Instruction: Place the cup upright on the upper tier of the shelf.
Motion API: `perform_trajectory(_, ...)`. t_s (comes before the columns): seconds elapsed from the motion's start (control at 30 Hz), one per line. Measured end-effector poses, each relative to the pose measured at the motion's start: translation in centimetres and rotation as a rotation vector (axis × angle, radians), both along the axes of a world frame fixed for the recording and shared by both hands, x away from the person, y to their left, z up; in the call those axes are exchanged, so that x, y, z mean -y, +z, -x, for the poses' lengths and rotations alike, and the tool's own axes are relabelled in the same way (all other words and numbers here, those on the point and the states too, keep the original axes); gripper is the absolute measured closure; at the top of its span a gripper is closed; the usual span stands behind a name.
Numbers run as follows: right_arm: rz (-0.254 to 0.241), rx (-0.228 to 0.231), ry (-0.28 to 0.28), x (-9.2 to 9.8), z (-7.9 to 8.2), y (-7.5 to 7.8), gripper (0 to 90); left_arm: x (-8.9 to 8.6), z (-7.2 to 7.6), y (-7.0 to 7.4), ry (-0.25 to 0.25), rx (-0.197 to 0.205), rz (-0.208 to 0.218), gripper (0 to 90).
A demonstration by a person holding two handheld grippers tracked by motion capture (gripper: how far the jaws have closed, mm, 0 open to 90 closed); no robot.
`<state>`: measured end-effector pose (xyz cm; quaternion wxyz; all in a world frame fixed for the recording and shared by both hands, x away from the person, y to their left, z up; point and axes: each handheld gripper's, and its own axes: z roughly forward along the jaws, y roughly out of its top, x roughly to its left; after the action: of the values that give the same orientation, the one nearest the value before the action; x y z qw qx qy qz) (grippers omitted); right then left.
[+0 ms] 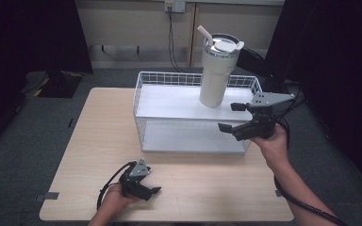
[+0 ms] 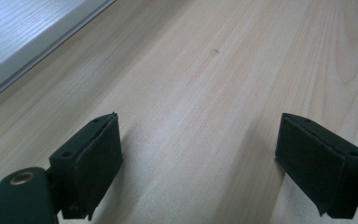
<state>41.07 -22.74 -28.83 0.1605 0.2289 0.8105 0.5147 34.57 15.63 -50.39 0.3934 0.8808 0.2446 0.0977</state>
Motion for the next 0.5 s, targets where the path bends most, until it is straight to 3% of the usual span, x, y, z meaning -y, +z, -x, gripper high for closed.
perform_trajectory(0.33,0.039,-0.009,0.054,-0.2,1.3,-1.7,9.1,0.0,0.0,0.0,-0.004,0.002,-0.007,13.8)
perform_trajectory(0.5,0.028,-0.011,0.073,-0.3,2.0,-2.4,9.1,0.0,0.0,0.0,-0.004,0.002,-0.007,13.8)
